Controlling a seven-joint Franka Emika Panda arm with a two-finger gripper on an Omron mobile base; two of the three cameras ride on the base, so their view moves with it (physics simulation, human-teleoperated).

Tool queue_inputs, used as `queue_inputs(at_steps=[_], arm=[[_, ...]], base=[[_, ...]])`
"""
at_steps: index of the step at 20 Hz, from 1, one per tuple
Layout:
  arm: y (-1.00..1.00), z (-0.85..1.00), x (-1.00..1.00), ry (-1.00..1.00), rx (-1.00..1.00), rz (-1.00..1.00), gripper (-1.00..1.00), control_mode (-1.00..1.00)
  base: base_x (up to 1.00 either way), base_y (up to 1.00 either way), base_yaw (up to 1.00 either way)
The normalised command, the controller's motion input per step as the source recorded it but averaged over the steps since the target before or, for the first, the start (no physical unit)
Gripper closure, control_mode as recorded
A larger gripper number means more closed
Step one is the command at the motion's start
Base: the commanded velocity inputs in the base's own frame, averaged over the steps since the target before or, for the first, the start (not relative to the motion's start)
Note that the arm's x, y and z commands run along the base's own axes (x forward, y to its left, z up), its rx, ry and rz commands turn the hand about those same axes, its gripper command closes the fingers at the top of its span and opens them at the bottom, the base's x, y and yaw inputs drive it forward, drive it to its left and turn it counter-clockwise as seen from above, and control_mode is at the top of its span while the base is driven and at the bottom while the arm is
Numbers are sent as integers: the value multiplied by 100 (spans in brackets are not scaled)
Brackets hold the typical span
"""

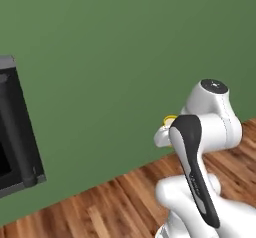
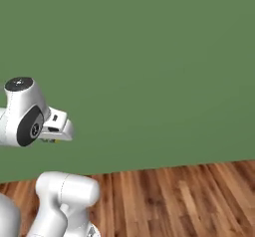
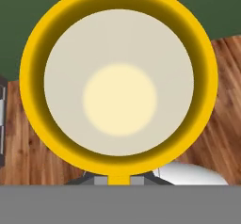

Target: Pick the mug from the counter and place it inside the microwave. Then close the microwave.

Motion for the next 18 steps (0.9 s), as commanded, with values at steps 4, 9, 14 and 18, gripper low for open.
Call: queue_inputs(at_steps=[4,9,14,18], arm=[[0,0,0,0,0,0,100,100],[0,0,0,0,0,0,100,100],[0,0,0,0,0,0,100,100],[0,0,0,0,0,0,100,100]], base=[[35,-47,53],[7,-17,85],[25,0,96],[32,-62,66]])
